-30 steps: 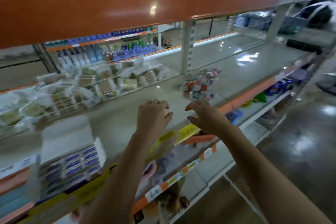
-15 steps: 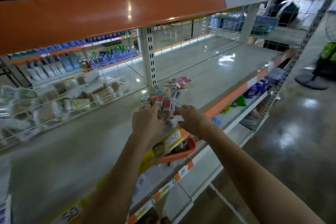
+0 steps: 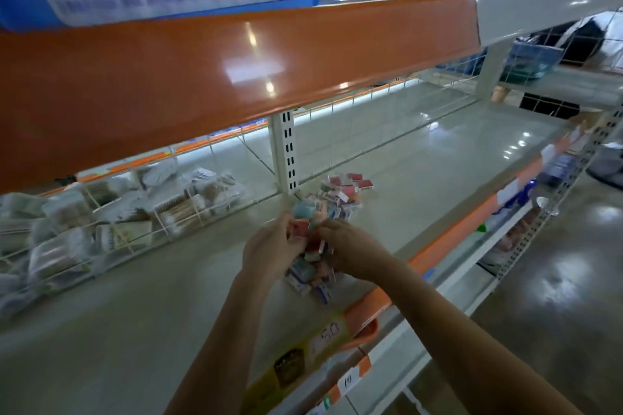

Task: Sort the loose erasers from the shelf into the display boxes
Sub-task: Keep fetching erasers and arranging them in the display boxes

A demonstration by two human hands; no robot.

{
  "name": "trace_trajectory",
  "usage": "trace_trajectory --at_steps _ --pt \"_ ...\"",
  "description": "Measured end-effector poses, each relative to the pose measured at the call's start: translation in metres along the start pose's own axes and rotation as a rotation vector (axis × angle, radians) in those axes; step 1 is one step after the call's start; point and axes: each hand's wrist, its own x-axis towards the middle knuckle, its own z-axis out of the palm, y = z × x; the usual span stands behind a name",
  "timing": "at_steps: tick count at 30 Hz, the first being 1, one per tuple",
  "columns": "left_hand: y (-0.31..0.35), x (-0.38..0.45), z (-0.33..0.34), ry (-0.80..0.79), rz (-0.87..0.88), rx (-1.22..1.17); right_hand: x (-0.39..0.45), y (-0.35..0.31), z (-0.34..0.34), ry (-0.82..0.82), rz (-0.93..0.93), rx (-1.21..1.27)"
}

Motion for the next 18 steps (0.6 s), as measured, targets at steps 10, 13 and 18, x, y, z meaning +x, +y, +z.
trace_trajectory --at_steps 10,13,18 --pt "0.01 0.0 0.004 -0.016 -0.088 0.011 -0.001 0.013 -0.003 0.026 -0.095 0.062" --pt "0.016 -0.004 0.002 0.006 -0.106 0.064 -0.008 0.018 -0.01 0.024 -0.115 0.177" --pt "0.027 -0.019 -0.004 0.09 -0.096 0.041 -0.023 0.024 -0.024 0.071 -0.069 0.309"
